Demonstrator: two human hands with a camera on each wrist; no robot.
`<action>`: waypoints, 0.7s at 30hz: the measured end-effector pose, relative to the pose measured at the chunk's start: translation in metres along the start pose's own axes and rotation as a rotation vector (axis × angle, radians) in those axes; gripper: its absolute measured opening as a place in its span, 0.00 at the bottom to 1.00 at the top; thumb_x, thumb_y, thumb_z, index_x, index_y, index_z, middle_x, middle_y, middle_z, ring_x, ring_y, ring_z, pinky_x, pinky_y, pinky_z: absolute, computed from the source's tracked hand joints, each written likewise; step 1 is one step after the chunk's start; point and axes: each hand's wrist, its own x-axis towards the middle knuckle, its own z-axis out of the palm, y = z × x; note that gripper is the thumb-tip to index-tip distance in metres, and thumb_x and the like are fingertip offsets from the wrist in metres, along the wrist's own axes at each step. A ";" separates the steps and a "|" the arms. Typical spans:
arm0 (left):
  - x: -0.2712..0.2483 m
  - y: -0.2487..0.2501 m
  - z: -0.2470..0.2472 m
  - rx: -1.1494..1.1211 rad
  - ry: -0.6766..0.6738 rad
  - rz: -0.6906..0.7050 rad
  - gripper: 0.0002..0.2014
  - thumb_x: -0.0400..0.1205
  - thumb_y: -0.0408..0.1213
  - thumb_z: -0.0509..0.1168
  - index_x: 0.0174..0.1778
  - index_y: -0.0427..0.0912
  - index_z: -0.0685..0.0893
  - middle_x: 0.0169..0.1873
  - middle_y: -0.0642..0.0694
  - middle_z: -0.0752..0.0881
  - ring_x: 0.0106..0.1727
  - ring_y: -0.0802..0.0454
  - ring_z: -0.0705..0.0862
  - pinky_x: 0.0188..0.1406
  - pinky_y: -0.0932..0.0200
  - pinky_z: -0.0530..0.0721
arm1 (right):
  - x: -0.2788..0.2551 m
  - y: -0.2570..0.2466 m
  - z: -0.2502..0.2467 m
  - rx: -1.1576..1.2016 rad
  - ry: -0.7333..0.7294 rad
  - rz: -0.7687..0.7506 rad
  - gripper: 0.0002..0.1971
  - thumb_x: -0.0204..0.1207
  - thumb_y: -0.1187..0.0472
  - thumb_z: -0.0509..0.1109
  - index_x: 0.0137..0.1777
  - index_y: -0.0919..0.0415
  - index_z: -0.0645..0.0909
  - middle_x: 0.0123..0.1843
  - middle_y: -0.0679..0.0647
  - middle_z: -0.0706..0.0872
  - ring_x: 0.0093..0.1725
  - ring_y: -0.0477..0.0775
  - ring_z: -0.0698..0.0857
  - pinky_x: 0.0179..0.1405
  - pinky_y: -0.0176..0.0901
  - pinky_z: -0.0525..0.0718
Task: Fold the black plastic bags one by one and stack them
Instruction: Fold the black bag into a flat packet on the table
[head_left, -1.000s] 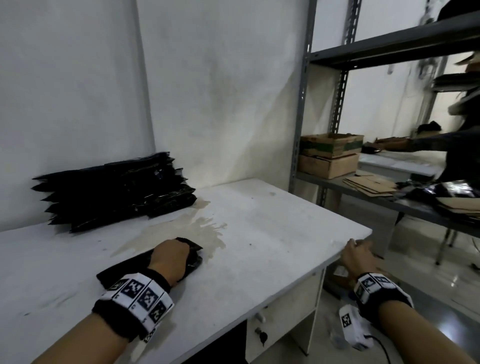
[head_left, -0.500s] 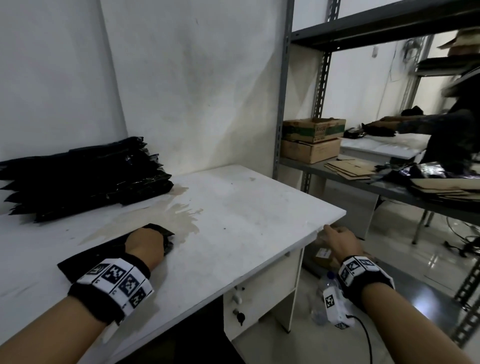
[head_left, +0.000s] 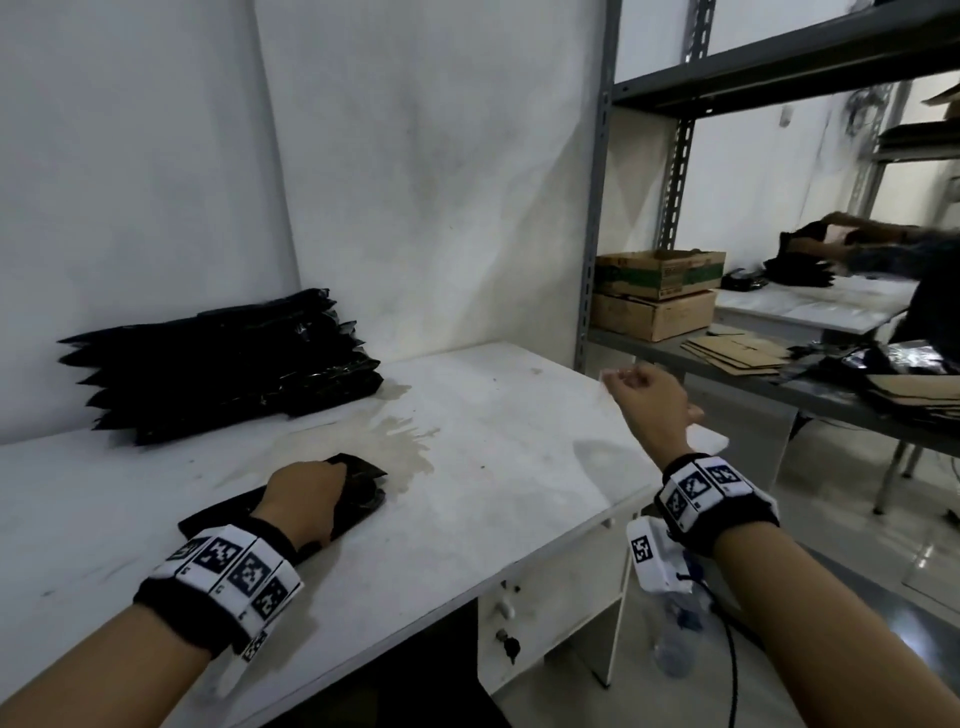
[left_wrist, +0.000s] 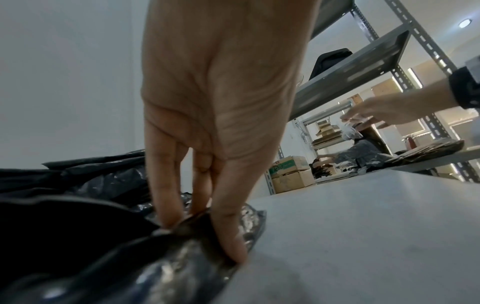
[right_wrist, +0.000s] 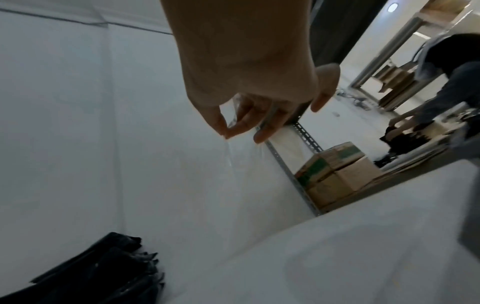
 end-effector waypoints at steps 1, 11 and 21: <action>-0.001 -0.003 0.001 -0.036 -0.004 0.005 0.21 0.75 0.42 0.72 0.62 0.44 0.74 0.59 0.47 0.82 0.60 0.49 0.81 0.51 0.58 0.79 | 0.002 -0.008 0.006 0.002 -0.045 0.000 0.10 0.77 0.47 0.70 0.41 0.52 0.82 0.39 0.44 0.84 0.46 0.49 0.76 0.63 0.54 0.60; -0.022 -0.047 0.021 -0.414 0.036 0.072 0.24 0.71 0.42 0.76 0.61 0.48 0.76 0.60 0.50 0.79 0.59 0.49 0.79 0.50 0.60 0.76 | -0.026 -0.079 0.107 0.200 -0.537 -0.170 0.11 0.66 0.41 0.73 0.34 0.47 0.84 0.34 0.43 0.89 0.43 0.49 0.88 0.58 0.59 0.80; -0.032 -0.073 0.035 -0.660 0.009 0.049 0.29 0.71 0.47 0.77 0.69 0.58 0.78 0.56 0.54 0.74 0.61 0.54 0.74 0.58 0.64 0.73 | -0.063 -0.141 0.163 0.347 -0.983 -0.287 0.11 0.76 0.60 0.75 0.44 0.70 0.87 0.36 0.53 0.87 0.37 0.51 0.87 0.36 0.29 0.81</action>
